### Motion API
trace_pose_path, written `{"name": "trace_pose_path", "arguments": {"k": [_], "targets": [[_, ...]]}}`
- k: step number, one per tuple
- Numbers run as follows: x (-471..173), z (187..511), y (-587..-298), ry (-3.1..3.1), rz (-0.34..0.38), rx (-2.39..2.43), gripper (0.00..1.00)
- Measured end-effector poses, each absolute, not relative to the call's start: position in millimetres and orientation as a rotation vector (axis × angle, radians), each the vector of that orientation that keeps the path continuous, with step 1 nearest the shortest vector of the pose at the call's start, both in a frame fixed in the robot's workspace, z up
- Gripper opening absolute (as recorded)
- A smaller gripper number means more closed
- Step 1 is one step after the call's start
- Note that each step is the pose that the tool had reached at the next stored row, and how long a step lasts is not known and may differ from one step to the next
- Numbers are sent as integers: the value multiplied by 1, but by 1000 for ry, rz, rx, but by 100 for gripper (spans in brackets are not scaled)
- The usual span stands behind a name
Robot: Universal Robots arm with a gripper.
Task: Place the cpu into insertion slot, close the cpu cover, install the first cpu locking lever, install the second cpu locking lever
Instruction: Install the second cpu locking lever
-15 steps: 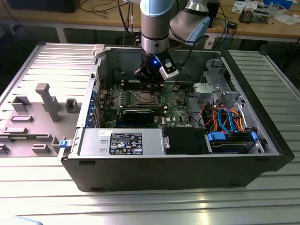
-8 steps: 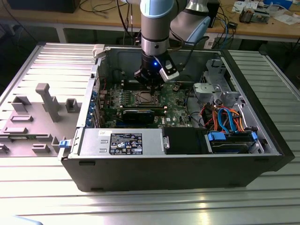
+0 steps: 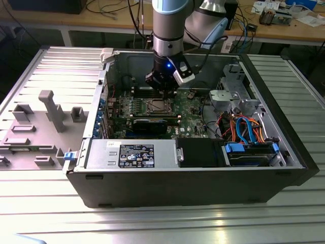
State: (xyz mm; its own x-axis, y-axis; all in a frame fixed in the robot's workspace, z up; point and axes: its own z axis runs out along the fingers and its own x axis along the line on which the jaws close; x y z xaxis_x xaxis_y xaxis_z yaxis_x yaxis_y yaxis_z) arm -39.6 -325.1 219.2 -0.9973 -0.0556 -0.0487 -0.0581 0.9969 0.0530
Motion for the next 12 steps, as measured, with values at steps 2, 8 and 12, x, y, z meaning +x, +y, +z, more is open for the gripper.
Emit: {"name": "trace_pose_path", "arguments": {"k": [2,8,12], "targets": [[-40,219,-327,3092,84,-88,11],[-40,219,-334,3092,84,-88,11],[-40,219,-339,3092,84,-88,11]]}}
